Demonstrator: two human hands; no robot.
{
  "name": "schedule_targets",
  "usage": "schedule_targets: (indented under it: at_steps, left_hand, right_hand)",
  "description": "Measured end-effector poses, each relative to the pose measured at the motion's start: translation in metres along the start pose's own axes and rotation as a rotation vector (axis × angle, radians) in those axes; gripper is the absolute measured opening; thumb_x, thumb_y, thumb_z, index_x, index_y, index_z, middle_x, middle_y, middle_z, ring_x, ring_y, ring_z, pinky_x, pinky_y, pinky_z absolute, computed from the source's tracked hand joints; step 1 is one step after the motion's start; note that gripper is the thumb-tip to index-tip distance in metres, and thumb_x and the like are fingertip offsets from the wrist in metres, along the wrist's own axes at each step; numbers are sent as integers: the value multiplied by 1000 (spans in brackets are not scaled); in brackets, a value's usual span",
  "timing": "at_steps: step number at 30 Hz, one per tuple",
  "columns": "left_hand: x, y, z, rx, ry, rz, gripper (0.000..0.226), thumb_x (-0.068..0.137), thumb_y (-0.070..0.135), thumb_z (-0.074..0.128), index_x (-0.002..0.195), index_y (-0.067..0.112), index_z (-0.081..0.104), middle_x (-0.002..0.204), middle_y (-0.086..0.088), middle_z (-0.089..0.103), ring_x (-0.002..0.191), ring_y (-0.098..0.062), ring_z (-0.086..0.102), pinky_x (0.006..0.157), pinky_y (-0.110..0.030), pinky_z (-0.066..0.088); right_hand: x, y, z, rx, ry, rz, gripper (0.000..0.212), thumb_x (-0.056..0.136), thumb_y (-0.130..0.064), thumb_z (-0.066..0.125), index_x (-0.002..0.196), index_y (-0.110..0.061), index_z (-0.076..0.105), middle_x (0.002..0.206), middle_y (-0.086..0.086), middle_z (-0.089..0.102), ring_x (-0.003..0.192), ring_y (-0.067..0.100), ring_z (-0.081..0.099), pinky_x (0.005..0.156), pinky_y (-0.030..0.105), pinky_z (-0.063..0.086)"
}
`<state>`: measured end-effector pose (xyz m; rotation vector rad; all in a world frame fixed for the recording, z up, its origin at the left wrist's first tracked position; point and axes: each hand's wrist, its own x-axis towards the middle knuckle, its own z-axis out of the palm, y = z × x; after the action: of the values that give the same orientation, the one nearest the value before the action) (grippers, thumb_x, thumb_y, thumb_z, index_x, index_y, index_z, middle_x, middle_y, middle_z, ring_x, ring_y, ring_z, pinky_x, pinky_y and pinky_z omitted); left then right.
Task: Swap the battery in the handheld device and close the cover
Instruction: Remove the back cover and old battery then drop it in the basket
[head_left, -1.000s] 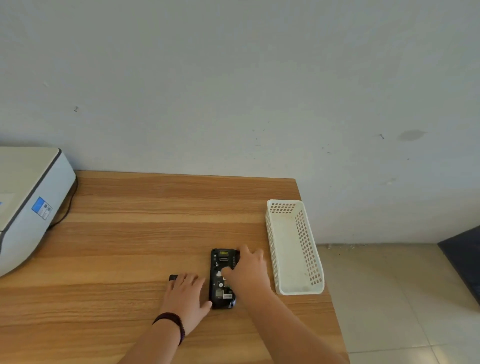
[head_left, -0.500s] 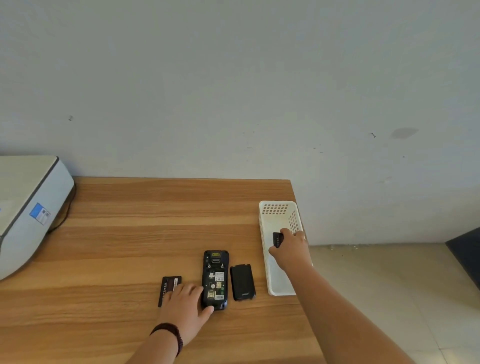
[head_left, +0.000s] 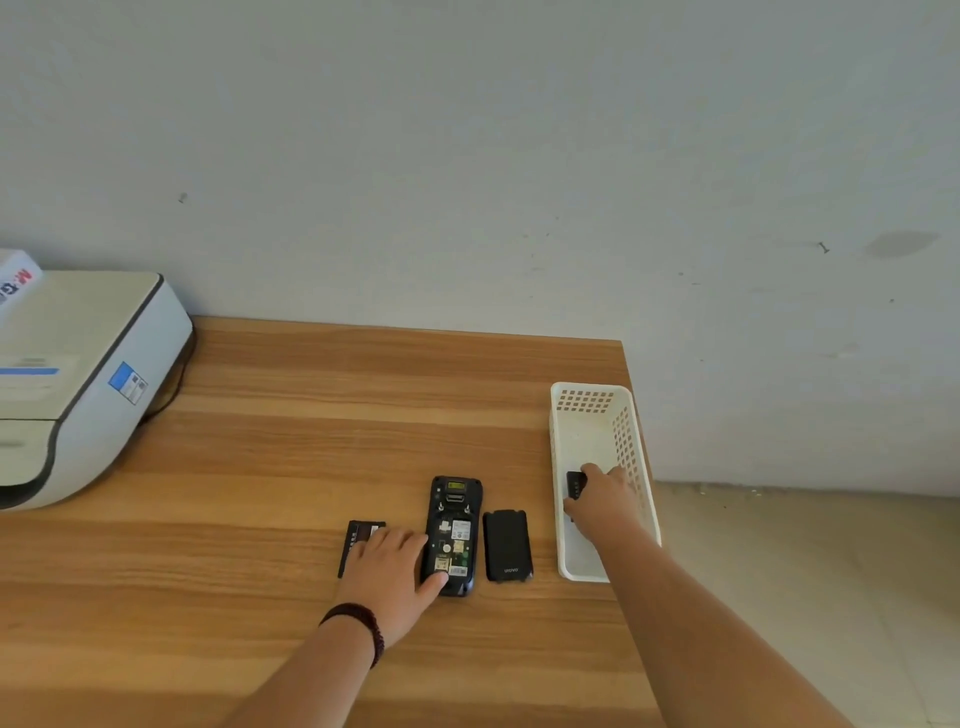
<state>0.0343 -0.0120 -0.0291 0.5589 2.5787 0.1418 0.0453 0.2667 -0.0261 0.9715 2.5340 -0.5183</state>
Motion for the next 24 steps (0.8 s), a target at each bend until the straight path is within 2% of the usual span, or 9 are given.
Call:
schedule_targets:
  at_steps: [6,17,24]
  left_hand:
    - [0,-5,1,-2,-8,-11,62,93,63,32,145,29,32,148,8,35,140,-16,25,116,-39,21]
    - [0,-5,-1,-1,-21,-13,63,93,62,32,146,29,32,150,8,33,141,-16,23,116,-40,18]
    - [-3,-4,-4,9,3,2,60,94,61,33,145,29,33,149,9,35,140,-15,25,116,-39,21]
  right_hand:
    - [8,2,9,-23,-7,-1,45,92,-32,57,133,-19,45,130,12,40,113,31,49,92,44,49]
    - [14,0,15,-13,-22,25,45,93,-29,56,135,-19,42,133,13,37,118,33,46,98,48,45]
    - [5,-1,-10,70,21,60,50,94,-32,56,139,-18,40,136,11,41,115,29,52,85,38,53]
